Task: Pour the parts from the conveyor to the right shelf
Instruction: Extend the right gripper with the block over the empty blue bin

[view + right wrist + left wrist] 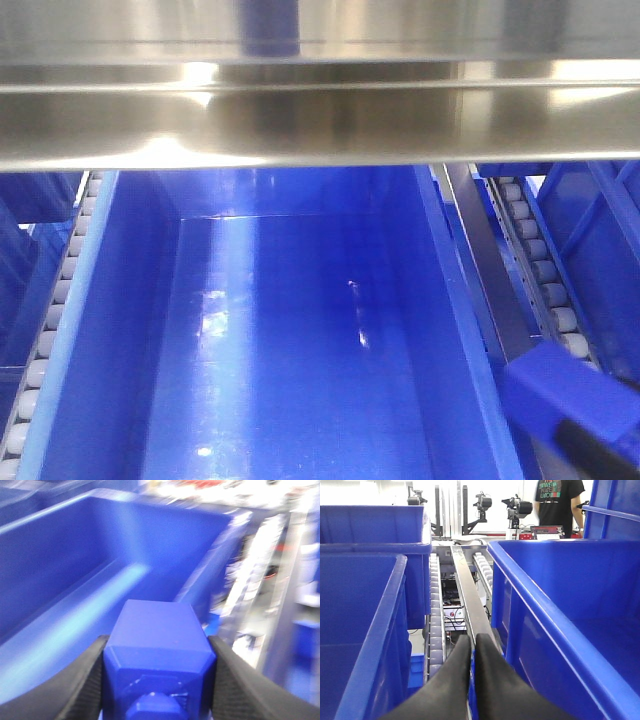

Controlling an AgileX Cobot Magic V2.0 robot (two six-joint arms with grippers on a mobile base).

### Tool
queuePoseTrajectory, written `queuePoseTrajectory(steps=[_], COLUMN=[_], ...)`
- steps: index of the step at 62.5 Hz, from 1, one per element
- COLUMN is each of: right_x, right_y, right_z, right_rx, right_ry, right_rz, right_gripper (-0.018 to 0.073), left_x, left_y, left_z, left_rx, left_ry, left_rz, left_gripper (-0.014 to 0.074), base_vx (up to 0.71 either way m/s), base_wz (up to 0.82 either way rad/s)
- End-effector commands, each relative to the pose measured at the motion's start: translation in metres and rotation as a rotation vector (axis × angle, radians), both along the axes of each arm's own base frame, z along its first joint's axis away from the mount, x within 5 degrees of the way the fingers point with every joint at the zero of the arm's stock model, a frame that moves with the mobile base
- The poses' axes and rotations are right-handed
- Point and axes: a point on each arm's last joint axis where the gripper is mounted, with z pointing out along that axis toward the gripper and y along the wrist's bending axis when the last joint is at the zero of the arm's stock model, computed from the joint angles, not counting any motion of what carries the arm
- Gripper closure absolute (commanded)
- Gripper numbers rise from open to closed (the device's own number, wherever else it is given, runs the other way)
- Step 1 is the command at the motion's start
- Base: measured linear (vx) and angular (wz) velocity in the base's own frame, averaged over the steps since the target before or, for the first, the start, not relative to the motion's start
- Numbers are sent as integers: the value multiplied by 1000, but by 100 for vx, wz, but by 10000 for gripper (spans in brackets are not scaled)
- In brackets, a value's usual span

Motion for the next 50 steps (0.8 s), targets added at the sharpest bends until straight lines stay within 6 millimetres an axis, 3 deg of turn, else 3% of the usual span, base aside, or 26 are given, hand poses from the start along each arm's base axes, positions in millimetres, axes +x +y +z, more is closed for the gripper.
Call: queuePoseTrajectory(steps=[1, 19, 33, 50], right_x=[9, 36, 60, 94], right_y=[0, 10, 34, 61], right_z=[12, 8, 33, 47], right_rx=[27, -16, -58, -58], right_ry=[-24, 76, 121, 131], right_rz=[-13, 39, 159, 172], right_gripper=[544, 538, 538, 538], left_x=[0, 0, 0, 0], left_y=[0, 0, 0, 0], left_z=[-3, -3, -3, -3], left_rx=[-13, -13, -13, -13], left_ry=[-52, -52, -52, -52], left_rz=[-5, -5, -5, -5], left_gripper=[603, 603, 603, 603], base_vx=[0, 0, 0, 0], base_wz=[0, 0, 0, 0])
